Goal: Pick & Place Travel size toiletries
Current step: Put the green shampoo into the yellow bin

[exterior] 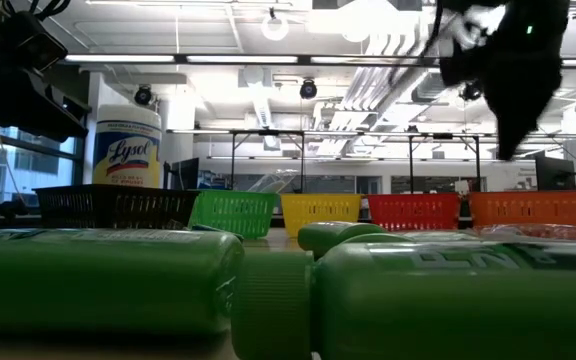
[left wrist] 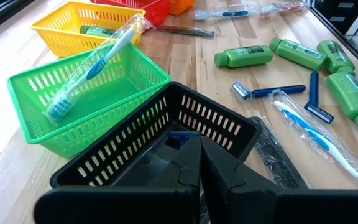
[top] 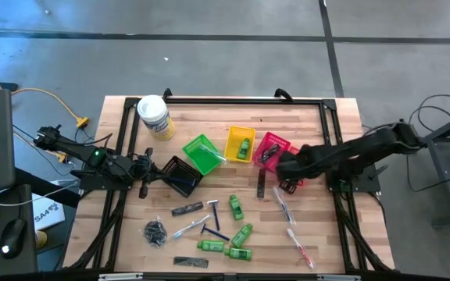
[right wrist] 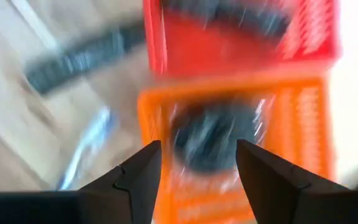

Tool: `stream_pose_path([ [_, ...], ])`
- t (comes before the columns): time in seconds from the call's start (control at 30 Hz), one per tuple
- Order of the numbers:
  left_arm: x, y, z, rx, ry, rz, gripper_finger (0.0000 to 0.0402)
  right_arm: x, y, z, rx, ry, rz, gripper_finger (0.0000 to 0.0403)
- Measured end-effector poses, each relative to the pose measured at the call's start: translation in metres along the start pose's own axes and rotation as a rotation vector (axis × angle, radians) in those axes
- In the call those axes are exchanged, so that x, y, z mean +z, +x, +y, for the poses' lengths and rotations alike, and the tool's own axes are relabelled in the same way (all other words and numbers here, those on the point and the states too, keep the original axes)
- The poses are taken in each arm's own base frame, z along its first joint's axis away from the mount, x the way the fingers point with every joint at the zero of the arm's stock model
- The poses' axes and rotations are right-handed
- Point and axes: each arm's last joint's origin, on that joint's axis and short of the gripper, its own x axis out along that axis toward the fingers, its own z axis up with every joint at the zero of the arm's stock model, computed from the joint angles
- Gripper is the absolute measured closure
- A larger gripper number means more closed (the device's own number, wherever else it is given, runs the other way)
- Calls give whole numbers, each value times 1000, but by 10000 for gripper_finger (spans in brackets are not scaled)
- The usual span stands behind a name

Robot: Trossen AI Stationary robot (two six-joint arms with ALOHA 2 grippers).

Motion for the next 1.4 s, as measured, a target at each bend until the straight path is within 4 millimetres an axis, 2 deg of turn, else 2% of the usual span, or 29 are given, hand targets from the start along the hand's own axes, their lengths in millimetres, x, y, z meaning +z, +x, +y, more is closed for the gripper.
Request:
stream_pose_path([
  [0.1,0,0,0,0,0,0,402,-4,-25,-6,-13,-25,-246,215],
  [0.17,0,0,0,-1,0,1,402,-5,-42,-7,42,-25,-429,225],
  [0.27,0,0,0,-1,1,2,402,-8,-62,-5,229,-61,-634,248],
  [0.37,-1,0,0,0,7,6,402,-12,-68,-2,436,-181,-773,284],
  [0.5,-1,0,0,0,10,6,402,-20,-58,-1,628,-356,-901,344],
  [0.63,-1,0,0,0,10,6,402,-26,-33,-21,682,-326,-972,394],
  [0.77,-1,0,0,0,10,6,402,-33,-15,-39,824,-330,-1048,398],
  [0.97,-1,0,0,0,23,6,402,-47,-5,-53,1011,-443,-1226,399],
  [1.2,0,0,0,0,29,4,402,-59,11,-57,1030,-507,-1223,400],
  [1.4,0,0,0,11,29,2,402,-67,26,-61,977,-427,-1325,400],
])
